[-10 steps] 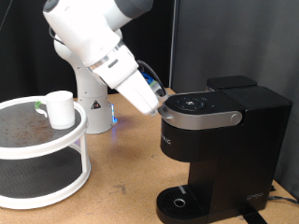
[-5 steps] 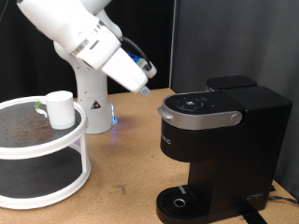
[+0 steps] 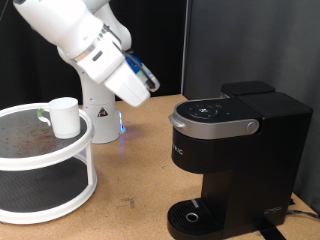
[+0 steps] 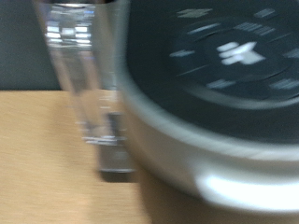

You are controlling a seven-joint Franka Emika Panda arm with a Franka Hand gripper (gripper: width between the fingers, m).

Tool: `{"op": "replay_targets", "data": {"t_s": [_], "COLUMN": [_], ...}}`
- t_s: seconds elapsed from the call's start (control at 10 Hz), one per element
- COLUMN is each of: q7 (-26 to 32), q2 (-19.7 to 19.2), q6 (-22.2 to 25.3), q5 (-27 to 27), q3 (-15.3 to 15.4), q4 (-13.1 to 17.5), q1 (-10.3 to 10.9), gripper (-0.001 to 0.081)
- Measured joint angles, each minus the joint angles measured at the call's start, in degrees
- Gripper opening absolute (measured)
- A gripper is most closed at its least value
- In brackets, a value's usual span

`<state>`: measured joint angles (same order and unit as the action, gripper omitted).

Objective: Make a cup of coffee with the keurig machine

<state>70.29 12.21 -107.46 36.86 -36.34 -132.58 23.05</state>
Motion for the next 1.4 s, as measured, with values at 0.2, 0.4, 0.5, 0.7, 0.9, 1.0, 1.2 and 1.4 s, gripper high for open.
{"op": "replay_targets", "data": {"t_s": [0.2, 0.4, 0.5, 0.7, 0.9, 1.0, 1.2, 1.4], "q7": [-2.0, 0.8, 2.8, 4.1, 3.9, 4.2, 6.9, 8.9], "q2": [0.5, 3.0, 4.6, 9.3, 8.9, 9.3, 12.0, 15.4], "q6": [8.9, 10.3, 10.6, 10.0, 11.9, 13.5, 14.7, 14.5], "q5": [-3.8, -7.4, -9.3, -9.7, -10.2, -10.8, -12.0, -12.2], "q3": [-1.7, -2.7, -3.0, -3.3, -3.5, -3.8, -4.6, -5.6], "q4": [0.2, -0.6, -1.2, -3.6, -3.5, -3.3, -3.5, -3.9], "q1": [-2.2, -4.2, -5.1, -6.9, -6.8, -7.2, -9.2, -11.6], "gripper": [0.0003, 0.0003, 0.0003, 0.0003, 0.0003, 0.0003, 0.0003, 0.0003]}}
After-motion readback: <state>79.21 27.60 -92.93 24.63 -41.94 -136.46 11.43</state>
